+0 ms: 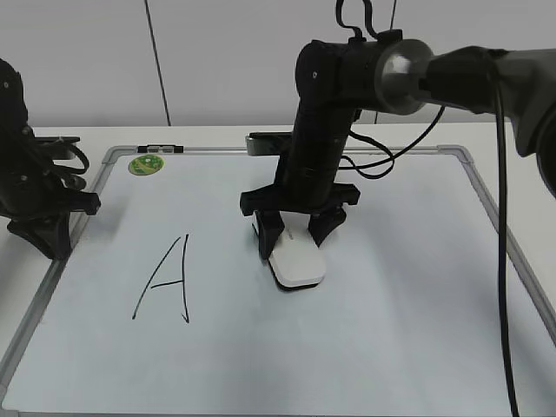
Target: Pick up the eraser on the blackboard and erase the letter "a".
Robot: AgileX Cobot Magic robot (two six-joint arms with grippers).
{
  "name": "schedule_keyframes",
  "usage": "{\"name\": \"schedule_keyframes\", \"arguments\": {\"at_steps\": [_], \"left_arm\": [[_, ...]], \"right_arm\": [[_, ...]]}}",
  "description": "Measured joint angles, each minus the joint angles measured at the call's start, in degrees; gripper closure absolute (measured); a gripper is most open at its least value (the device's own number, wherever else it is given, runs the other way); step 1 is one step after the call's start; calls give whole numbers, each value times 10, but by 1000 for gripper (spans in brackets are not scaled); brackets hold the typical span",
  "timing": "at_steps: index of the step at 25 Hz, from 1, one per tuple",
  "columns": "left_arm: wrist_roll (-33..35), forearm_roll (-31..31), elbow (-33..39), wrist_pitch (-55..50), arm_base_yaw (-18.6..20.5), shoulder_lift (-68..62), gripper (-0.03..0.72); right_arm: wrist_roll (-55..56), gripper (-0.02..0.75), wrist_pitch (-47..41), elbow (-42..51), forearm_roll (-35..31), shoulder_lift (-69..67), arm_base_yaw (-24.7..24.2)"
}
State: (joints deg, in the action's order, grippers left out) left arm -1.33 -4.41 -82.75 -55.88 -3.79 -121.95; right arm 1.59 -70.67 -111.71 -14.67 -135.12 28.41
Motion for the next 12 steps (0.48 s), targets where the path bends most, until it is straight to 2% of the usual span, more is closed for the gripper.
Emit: {"name": "schedule_keyframes", "arguments": {"at_steps": [6,8,11,12], "left_arm": [[0,0,0,0,0,0,632],[0,0,0,0,0,0,632],[0,0,0,0,0,0,631],[0,0,0,0,0,0,631]], "right_arm": [[-1,218,-1,-38,-4,-6,6],[18,218,0,-43,35,9,6],[62,218,0,-43,131,47,4],[64,218,0,-42,138,51,1]]}}
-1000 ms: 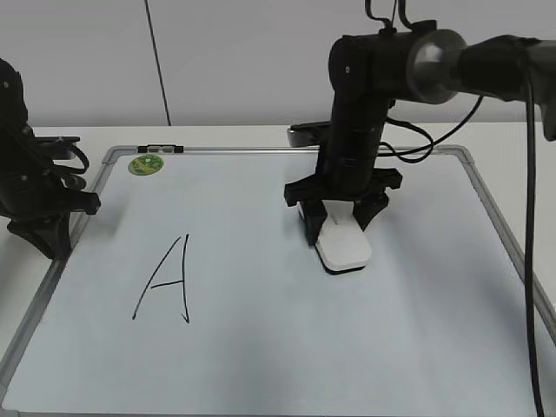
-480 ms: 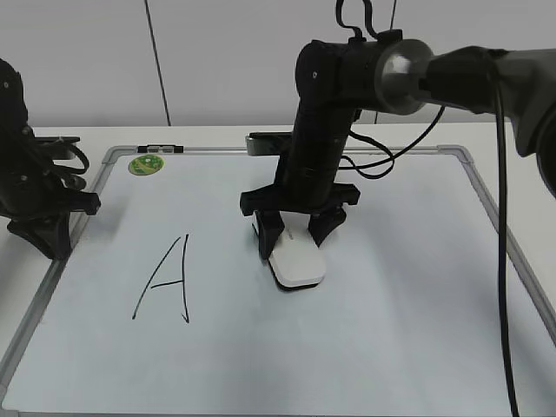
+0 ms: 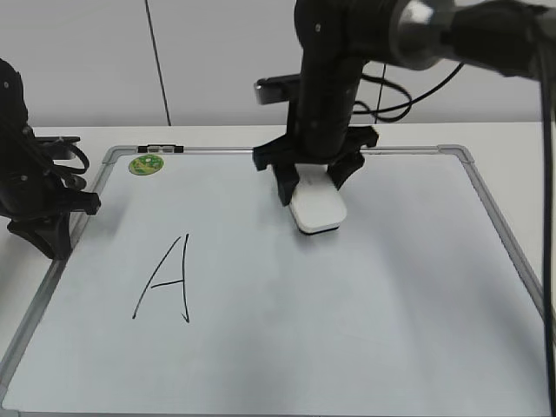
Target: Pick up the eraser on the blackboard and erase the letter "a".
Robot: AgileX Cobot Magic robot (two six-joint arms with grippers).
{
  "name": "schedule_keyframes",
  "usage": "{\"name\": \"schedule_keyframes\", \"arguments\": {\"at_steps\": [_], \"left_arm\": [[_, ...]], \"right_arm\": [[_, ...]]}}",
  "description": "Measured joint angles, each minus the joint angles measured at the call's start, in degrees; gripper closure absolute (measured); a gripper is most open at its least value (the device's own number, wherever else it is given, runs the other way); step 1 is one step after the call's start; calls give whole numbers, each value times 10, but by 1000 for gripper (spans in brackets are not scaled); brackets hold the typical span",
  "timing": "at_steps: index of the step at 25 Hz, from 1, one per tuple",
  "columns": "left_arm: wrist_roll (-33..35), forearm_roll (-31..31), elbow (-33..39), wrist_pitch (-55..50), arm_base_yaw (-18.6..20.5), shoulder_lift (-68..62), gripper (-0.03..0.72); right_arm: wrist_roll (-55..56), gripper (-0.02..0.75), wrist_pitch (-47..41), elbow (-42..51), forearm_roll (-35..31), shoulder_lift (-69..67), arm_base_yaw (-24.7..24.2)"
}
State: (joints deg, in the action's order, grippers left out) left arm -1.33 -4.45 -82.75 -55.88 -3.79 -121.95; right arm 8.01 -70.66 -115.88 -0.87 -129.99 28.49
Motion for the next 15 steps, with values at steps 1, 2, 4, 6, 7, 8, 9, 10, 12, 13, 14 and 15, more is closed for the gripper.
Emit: {"name": "schedule_keyframes", "arguments": {"at_steps": [1,2,4,6,7,8,9,10,12,13,14,15], "left_arm": [[0,0,0,0,0,0,631],[0,0,0,0,0,0,631],[0,0,0,0,0,0,631],[0,0,0,0,0,0,631],[0,0,0,0,0,0,631],[0,0,0,0,0,0,631],[0,0,0,0,0,0,631],[0,0,0,0,0,0,631],[0,0,0,0,0,0,631],[0,0,0,0,0,0,629],[0,0,0,0,0,0,628],[0,0,0,0,0,0,627]], "right_arm": [[9,218,0,8,17,21,-10],[12,218,0,16,21,33,-17],[14,218,1,43,25,60,-38],[14,218,1,84,26,86,-60],[14,218,1,112,28,104,-76],[14,218,1,133,30,116,-89],[14,218,1,154,33,128,-100],[14,218,1,185,35,144,-112],[14,218,1,231,40,170,-136],[14,218,1,254,41,184,-145],[14,218,1,273,41,194,-152],[14,218,1,294,41,205,-163]]}}
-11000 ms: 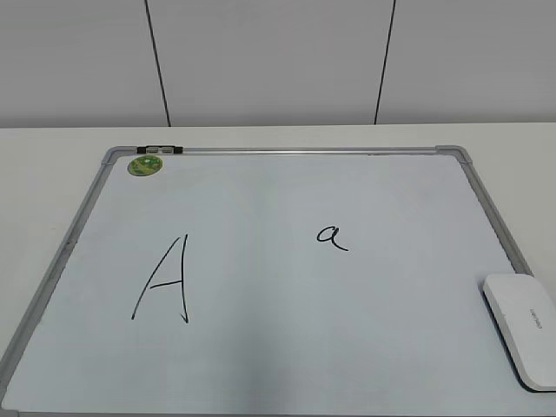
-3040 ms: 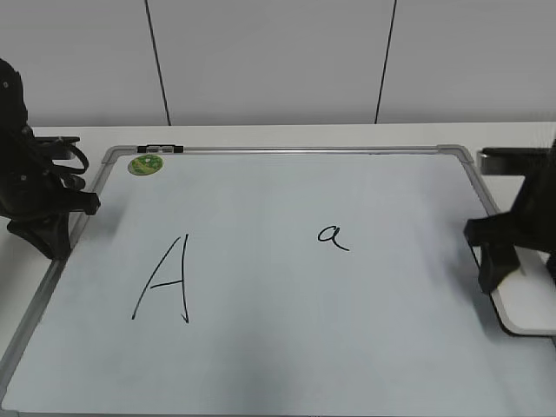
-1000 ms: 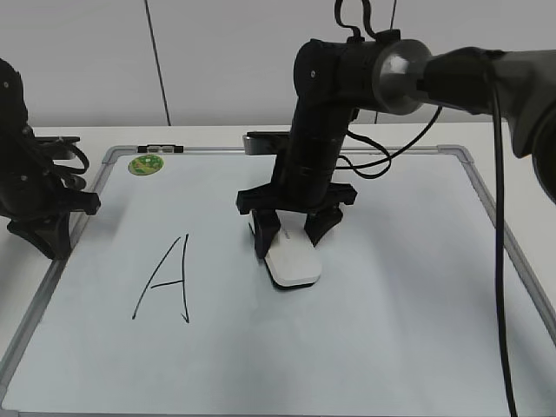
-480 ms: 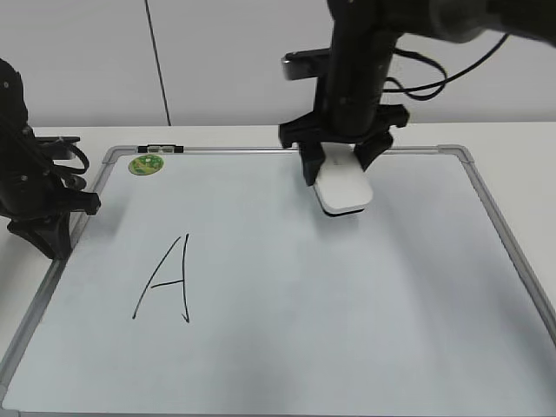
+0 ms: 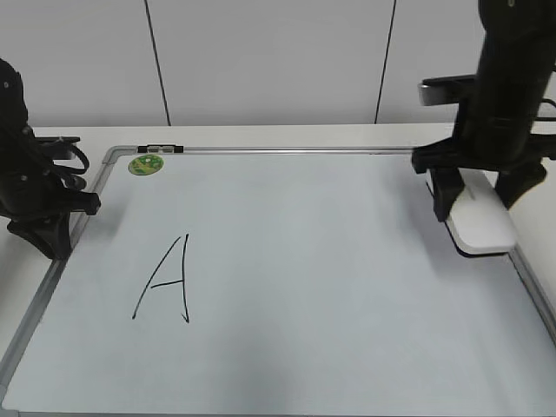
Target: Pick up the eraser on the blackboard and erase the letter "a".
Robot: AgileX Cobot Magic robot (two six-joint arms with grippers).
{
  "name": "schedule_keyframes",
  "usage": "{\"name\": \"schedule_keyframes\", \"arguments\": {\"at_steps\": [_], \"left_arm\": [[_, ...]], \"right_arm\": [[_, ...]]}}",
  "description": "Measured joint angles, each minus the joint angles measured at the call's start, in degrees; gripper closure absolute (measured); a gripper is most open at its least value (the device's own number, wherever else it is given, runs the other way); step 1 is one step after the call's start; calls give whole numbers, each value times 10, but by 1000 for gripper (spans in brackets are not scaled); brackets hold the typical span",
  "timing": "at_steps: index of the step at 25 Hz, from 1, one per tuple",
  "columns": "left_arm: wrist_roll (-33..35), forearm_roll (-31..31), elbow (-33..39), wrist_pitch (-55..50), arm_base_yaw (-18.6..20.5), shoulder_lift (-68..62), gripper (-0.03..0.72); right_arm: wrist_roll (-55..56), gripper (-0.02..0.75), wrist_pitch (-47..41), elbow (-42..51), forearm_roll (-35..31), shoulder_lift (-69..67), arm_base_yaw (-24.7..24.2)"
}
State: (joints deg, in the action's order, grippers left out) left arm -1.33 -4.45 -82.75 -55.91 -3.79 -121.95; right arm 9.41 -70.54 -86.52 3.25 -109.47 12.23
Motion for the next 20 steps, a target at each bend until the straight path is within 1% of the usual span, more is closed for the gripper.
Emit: {"name": "schedule_keyframes", "arguments": {"at_steps": [3,7,12,16,20], "left_arm": [[0,0,0,0,0,0,626],[0,-1,0,-2,0,0,624],[0,-1,0,-2,0,0,624],[0,-1,0,-2,0,0,624],[0,-1,0,-2,0,0,624]], "right_arm": [[-8,218,2,48,-4,17,-25],[-51,218,6,83,-46,18,-68],[-94,218,13,87,-73,18,-115],[-127,218,14,80,-107,-5,-132],[-133,218,14,68,-111,-39,-134]]}}
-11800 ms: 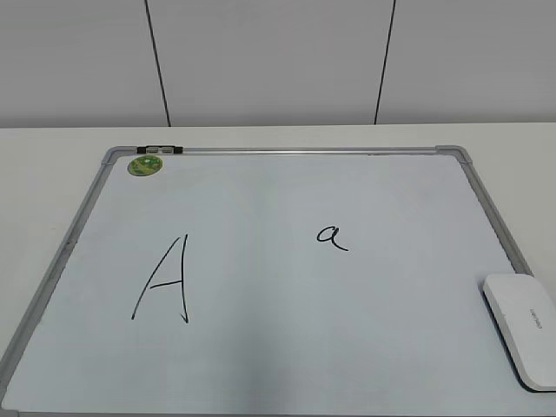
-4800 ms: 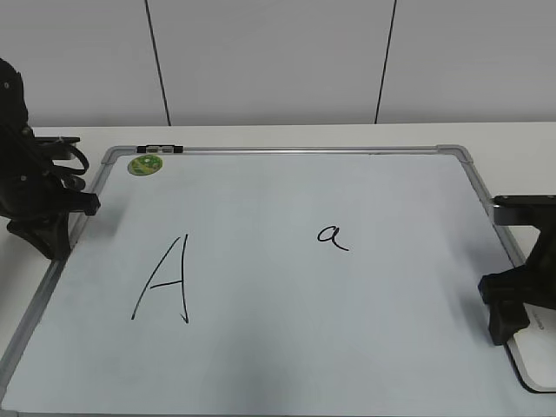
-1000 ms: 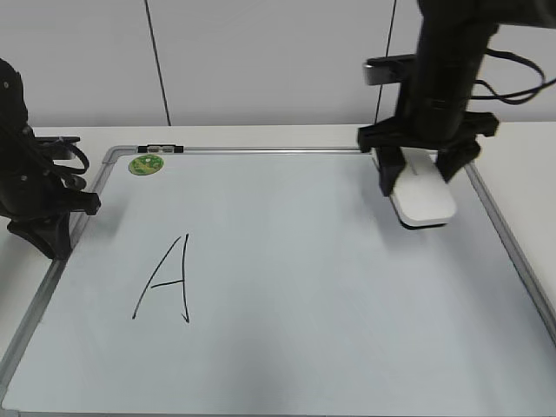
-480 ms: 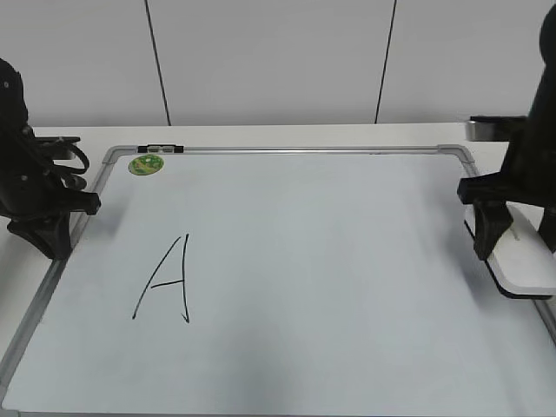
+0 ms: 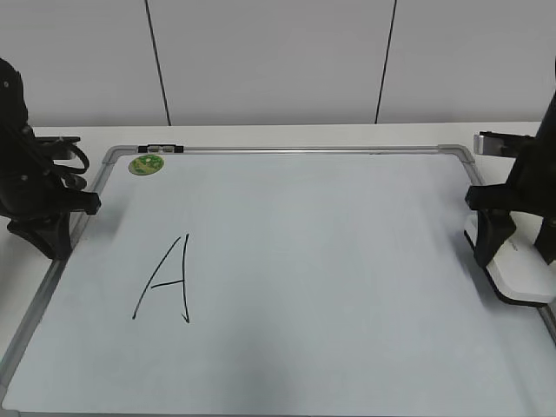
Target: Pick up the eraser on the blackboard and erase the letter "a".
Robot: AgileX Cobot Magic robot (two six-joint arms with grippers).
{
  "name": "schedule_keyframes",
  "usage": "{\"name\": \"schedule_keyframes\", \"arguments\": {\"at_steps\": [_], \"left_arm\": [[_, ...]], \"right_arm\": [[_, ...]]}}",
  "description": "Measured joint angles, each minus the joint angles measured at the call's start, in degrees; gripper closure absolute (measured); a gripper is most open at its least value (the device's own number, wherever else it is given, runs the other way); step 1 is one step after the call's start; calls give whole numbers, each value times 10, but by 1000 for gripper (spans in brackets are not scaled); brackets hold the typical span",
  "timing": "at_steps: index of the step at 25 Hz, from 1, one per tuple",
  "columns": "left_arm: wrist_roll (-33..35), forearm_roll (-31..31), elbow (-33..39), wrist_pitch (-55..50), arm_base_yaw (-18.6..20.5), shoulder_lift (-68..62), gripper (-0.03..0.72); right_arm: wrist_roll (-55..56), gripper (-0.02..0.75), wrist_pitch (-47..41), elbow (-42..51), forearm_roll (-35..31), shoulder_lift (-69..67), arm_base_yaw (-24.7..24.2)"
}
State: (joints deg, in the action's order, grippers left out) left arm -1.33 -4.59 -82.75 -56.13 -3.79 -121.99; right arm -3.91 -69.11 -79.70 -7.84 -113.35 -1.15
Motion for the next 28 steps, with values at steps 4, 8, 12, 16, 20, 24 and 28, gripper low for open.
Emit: {"name": "schedule_keyframes", "arguments": {"at_steps": [4,8,12,16,20,24,28], "left_arm": [[0,-1,0,0,0,0,624],[0,-1,0,0,0,0,624],[0,-1,0,0,0,0,624],[0,-1,0,0,0,0,624],[0,-1,0,0,0,0,624],[0,-1,0,0,0,0,624],[0,-1,-1,0,0,0,624]], "right_arm": [[-2,218,0,-10,2,-8,0],[-3,218,0,-10,2,-9,0],[-3,218,0,-10,2,-8,0],[-3,218,14,-10,2,-8,0],[-3,218,45,-12,12,-15,0],[-3,218,53,-16,23,-28,0],[-3,218,58,-17,24,-36,0]]}}
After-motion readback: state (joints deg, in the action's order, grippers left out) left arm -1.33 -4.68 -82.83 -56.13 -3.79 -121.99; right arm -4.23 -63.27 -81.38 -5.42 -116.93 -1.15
